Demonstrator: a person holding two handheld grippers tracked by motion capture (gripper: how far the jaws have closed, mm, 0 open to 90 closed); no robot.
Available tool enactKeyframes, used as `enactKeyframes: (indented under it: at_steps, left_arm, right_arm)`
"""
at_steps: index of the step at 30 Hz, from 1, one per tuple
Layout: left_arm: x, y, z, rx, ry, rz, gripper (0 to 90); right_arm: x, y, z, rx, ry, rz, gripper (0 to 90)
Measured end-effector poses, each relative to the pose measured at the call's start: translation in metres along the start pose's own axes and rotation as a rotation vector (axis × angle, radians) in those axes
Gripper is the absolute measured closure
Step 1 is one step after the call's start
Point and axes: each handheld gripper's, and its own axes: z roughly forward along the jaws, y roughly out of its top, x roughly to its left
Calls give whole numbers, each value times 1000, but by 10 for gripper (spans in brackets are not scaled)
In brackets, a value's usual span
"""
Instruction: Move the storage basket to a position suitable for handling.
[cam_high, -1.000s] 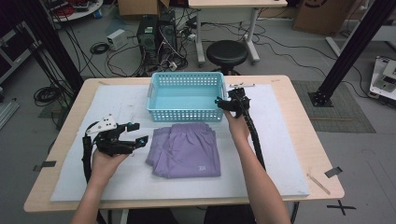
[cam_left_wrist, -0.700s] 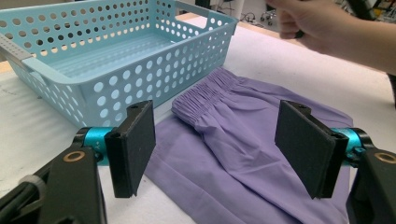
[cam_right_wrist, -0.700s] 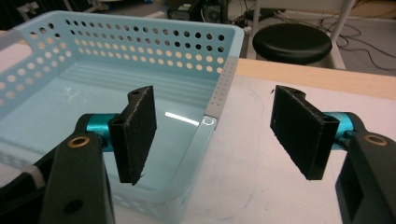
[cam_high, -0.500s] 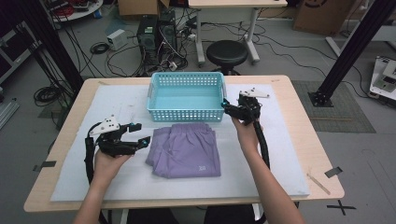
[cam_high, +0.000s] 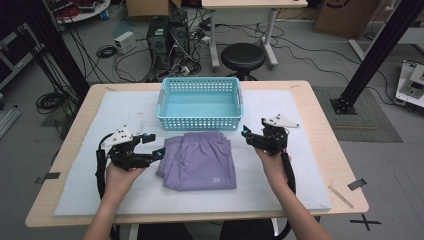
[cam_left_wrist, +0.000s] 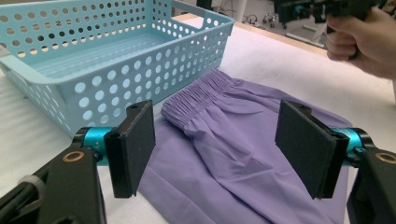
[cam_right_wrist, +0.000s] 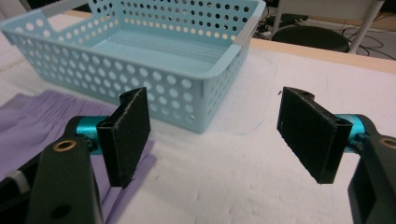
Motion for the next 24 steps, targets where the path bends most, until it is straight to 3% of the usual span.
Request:
enactKeyframes:
  at_steps: [3, 8, 12, 15, 18, 24]
  left_arm:
    - [-1, -7, 2, 10, 15, -19, 278]
    - [-6, -15, 7, 33, 20, -22, 272]
    - [-7, -17, 9, 43, 23, -23, 268]
    - [-6, -19, 12, 67, 27, -48, 264]
    - [-6, -21, 16, 94, 51, -70, 264]
    - [-6, -28, 28, 155, 133, -158, 264]
  right_arm:
    - [7, -11, -4, 7, -1, -21, 262]
    - [15, -25, -9, 4, 33, -8, 262]
    - [20, -31, -10, 5, 34, -35, 262]
    - [23, -35, -7, 21, 62, -25, 274]
    - [30, -38, -2, 52, 98, -14, 327]
    - [52, -42, 14, 177, 138, -11, 358]
